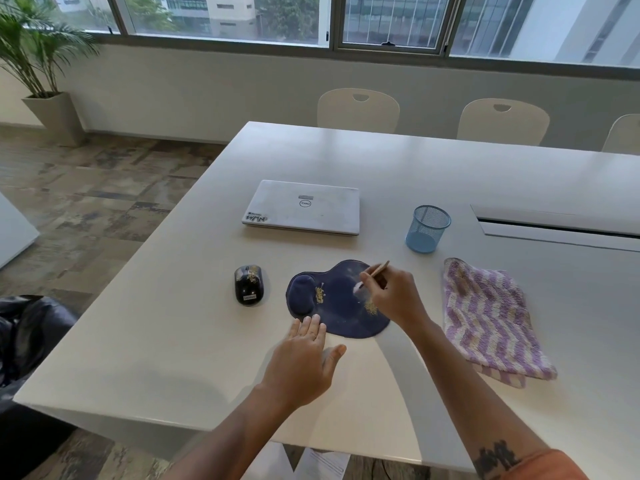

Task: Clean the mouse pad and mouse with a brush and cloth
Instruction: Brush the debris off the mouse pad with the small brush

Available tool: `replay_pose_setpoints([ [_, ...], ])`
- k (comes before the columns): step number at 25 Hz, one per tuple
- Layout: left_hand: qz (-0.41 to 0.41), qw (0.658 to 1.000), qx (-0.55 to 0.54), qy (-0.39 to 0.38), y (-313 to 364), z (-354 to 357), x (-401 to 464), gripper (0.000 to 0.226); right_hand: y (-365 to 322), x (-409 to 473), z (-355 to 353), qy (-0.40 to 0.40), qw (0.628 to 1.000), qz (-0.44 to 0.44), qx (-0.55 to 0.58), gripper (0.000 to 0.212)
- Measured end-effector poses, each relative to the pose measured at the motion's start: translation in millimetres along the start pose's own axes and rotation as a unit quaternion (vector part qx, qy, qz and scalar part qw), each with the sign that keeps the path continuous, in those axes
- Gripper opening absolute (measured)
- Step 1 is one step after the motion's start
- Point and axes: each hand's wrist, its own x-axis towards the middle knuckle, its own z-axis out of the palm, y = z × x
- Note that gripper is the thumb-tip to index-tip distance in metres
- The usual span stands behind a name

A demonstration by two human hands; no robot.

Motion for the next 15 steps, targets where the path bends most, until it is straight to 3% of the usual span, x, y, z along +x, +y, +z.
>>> replay_pose_setpoints([
  [6, 0.001, 1.0, -0.001, 0.009, -0.9, 0.3, 0.4, 0.08, 12.2, -7.0, -11.3, -0.004, 0.999, 0.027, -0.039, 0.018],
  [9, 0.003, 1.0, -0.001, 0.007, 0.0, 0.4, 0.3, 0.088, -8.5, -4.6, -5.7, -0.009, 1.0, 0.007, 0.003, 0.012],
  [12, 0.006, 1.0, 0.005, 0.004, -1.8, 0.0, -0.2, 0.082, -14.4, -9.4, 9.3, -0.037, 0.999, 0.004, 0.006, 0.016],
  [15, 0.006, 1.0, 0.004, 0.001, -2.7, -0.7, -0.2, 0.076, 1.3, -12.8, -1.0, -0.015, 0.999, 0.046, -0.024, 0.019],
])
